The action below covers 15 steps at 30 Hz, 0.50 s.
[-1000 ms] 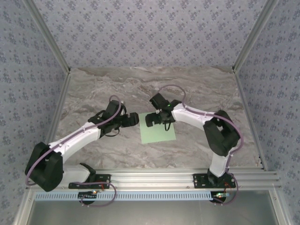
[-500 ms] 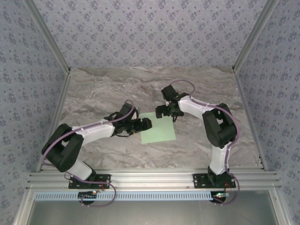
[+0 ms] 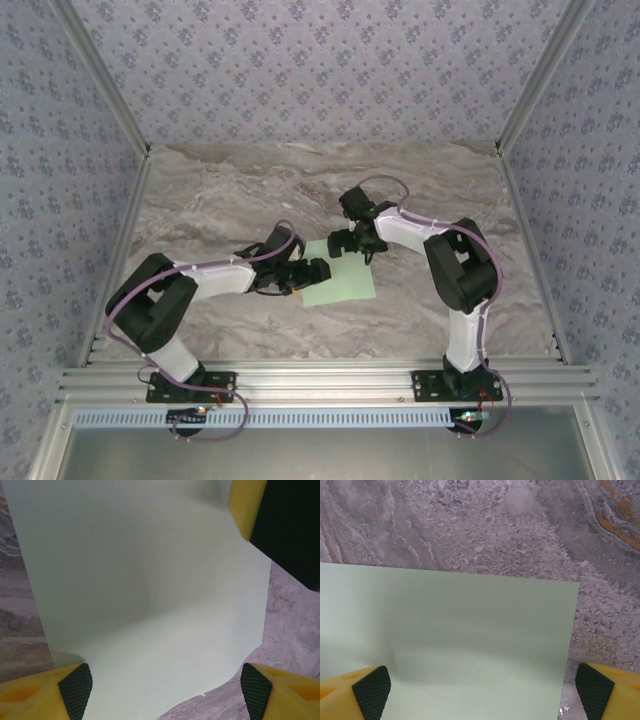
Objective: Fold a paper plane with a square sheet of paper (fold left side to right side)
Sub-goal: Pick up the square sheet of paper from the center of the table.
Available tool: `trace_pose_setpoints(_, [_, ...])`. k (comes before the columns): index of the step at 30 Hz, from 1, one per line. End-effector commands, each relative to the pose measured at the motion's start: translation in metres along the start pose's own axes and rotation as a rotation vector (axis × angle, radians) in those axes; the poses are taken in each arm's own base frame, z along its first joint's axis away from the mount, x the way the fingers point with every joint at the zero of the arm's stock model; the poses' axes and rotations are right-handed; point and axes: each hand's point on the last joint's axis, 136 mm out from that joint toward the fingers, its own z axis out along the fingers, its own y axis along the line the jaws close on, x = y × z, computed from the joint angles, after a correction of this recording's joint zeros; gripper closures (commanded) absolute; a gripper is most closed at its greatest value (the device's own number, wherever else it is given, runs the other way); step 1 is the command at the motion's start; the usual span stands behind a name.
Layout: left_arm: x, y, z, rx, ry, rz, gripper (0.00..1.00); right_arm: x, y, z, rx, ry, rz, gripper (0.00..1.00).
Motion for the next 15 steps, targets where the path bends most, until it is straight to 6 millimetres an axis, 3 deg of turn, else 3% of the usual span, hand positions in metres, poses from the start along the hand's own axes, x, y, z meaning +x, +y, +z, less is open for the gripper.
trace_pose_setpoints(1, [0.007, 0.011, 0.010, -0.042, 0.030, -0.018, 0.18, 0.031, 0.011, 0.007, -0.034, 0.091, -0.009, 0.00])
trace_pose_setpoints(11, [0.008, 0.016, 0.013, -0.070, 0.023, -0.021, 0.18, 0.044, 0.050, -0.017, -0.184, 0.089, -0.055, 0.00])
trace_pose_setpoints(12, [0.008, 0.017, 0.013, -0.070, 0.023, -0.020, 0.18, 0.055, 0.046, -0.014, -0.174, 0.115, -0.055, 0.00])
trace_pose_setpoints(15, [0.007, 0.014, 0.013, -0.059, 0.017, -0.017, 0.18, 0.060, 0.048, -0.015, -0.179, 0.125, -0.060, 0.02])
